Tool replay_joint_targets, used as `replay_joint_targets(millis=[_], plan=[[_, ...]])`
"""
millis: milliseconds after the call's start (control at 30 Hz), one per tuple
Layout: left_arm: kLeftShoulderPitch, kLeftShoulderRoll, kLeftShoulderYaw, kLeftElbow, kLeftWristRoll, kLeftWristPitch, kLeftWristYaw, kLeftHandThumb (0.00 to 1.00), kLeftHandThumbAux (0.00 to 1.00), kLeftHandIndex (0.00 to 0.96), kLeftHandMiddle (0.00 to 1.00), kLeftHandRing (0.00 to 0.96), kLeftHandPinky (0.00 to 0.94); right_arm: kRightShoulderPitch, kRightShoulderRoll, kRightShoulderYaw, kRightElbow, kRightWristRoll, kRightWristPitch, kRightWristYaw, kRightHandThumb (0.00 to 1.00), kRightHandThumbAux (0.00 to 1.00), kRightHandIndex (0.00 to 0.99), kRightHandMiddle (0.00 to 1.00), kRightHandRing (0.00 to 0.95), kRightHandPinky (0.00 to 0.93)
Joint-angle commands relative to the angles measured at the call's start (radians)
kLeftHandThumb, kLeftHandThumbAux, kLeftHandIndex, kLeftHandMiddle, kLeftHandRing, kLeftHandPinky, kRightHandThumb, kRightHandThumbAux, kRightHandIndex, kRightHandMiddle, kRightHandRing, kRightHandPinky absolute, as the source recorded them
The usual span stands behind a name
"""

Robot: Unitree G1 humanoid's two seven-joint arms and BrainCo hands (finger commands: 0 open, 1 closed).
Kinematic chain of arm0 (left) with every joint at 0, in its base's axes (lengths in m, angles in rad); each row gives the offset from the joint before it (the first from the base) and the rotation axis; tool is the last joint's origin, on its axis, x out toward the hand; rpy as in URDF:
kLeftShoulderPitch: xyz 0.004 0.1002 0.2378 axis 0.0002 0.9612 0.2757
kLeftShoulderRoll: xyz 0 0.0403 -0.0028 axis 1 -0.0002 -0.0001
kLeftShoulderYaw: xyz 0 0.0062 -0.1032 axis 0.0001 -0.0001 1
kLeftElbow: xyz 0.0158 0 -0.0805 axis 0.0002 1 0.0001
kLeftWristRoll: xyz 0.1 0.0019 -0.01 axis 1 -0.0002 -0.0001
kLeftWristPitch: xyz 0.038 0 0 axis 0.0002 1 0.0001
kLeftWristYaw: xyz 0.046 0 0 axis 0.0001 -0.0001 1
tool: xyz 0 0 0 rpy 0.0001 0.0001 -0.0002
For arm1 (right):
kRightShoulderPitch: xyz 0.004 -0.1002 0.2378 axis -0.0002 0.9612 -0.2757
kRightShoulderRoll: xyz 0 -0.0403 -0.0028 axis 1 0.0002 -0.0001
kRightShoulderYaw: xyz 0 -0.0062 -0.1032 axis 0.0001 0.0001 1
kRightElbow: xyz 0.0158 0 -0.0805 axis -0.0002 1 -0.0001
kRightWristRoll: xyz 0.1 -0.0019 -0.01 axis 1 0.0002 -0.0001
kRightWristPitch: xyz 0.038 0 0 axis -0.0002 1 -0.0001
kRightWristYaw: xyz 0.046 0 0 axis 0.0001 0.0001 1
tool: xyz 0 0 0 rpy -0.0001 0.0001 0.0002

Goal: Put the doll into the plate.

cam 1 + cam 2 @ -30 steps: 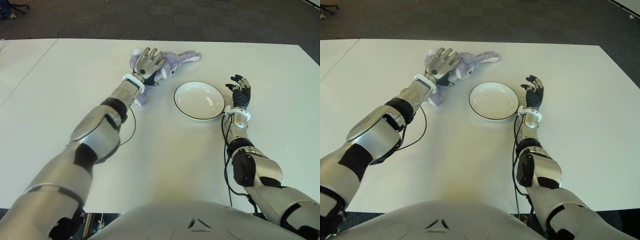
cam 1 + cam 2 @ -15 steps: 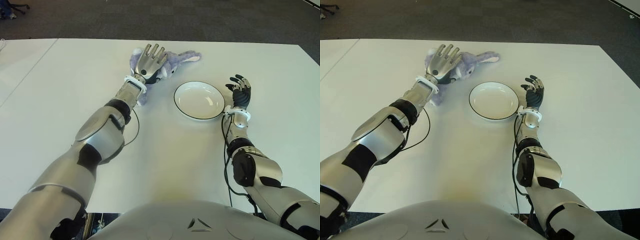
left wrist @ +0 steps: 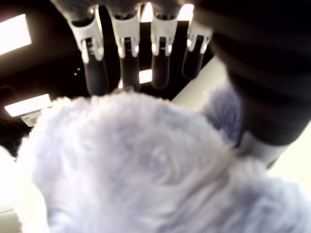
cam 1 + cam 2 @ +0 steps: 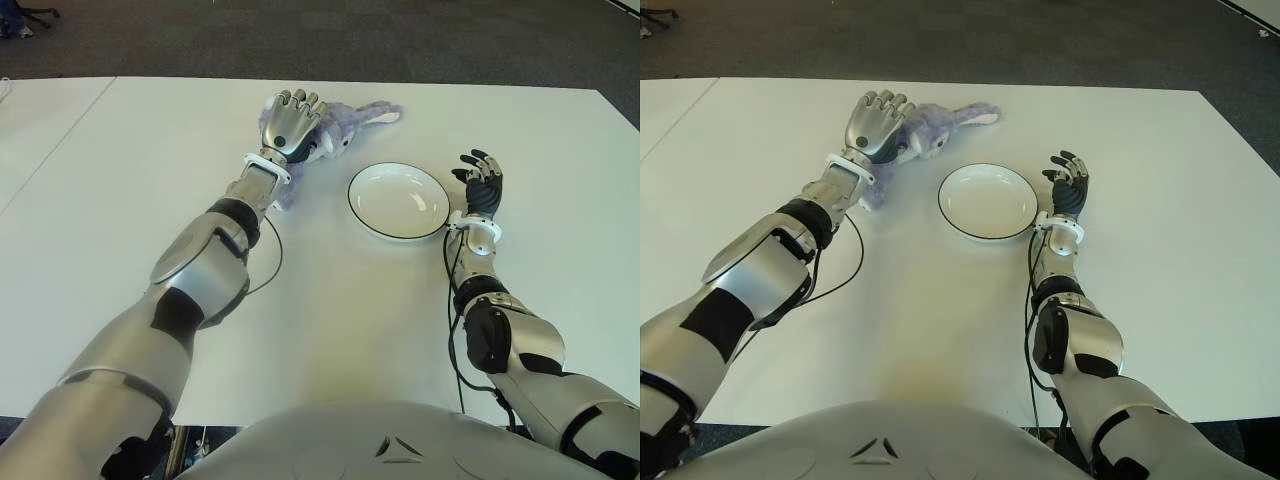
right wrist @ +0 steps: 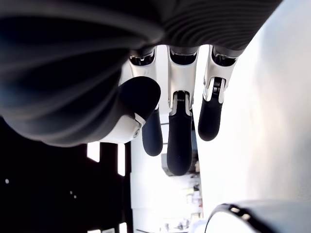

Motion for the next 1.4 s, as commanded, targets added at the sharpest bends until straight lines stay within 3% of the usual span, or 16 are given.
replay_joint_targets(millis=[33,233,267,300,567,833,1133,1400], plan=[[0.036,0.018,0.051,0.025,-0.062,-0.091,-0.013,0.702,0.704,0.433,0.734,0.754,0.820,0.237,0.123,0.002,0.138,0.013,0.079,-0.014,1.000,0.698,0.262,0.321,0.460,0.403],[0.040,0.023,0.069,0.031,-0.085,-0.131,-0.089,0.712,0.705,0.438,0.818,0.824,0.853,0.240,0.123,0.011,0.138,0.003,0.071,-0.031,1.000,0.699,0.275,0.322,0.460,0.401],[0.041,0.023,0.069,0.031,-0.087,-0.133,-0.091,0.713,0.705,0.438,0.825,0.829,0.851,0.241,0.123,0.012,0.138,0.002,0.070,-0.033,1.000,0.668,0.274,0.313,0.463,0.229],[0.042,0.023,0.070,0.031,-0.088,-0.135,-0.092,0.713,0.705,0.438,0.826,0.830,0.851,0.242,0.122,0.015,0.138,-0.001,0.070,-0.037,1.000,0.663,0.274,0.311,0.464,0.199],[0.038,0.018,0.092,0.022,-0.105,-0.157,-0.071,0.717,0.703,0.441,0.846,0.842,0.858,0.241,0.124,0.027,0.138,-0.008,0.063,-0.050,1.000,0.658,0.284,0.325,0.464,0.140],[0.041,0.018,0.119,0.022,-0.135,-0.180,-0.062,0.720,0.702,0.441,0.843,0.837,0.849,0.238,0.126,0.037,0.138,-0.011,0.067,-0.065,1.000,0.658,0.295,0.344,0.464,0.117],[0.048,0.018,0.146,0.023,-0.160,-0.186,-0.069,0.725,0.699,0.441,0.840,0.838,0.850,0.234,0.129,0.030,0.138,0.007,0.068,-0.048,1.000,0.658,0.289,0.359,0.464,0.219],[0.057,0.022,0.148,0.023,-0.157,-0.194,-0.063,0.731,0.697,0.441,0.841,0.840,0.870,0.239,0.131,0.031,0.136,0.006,0.054,-0.052,1.000,0.659,0.295,0.352,0.464,0.180]])
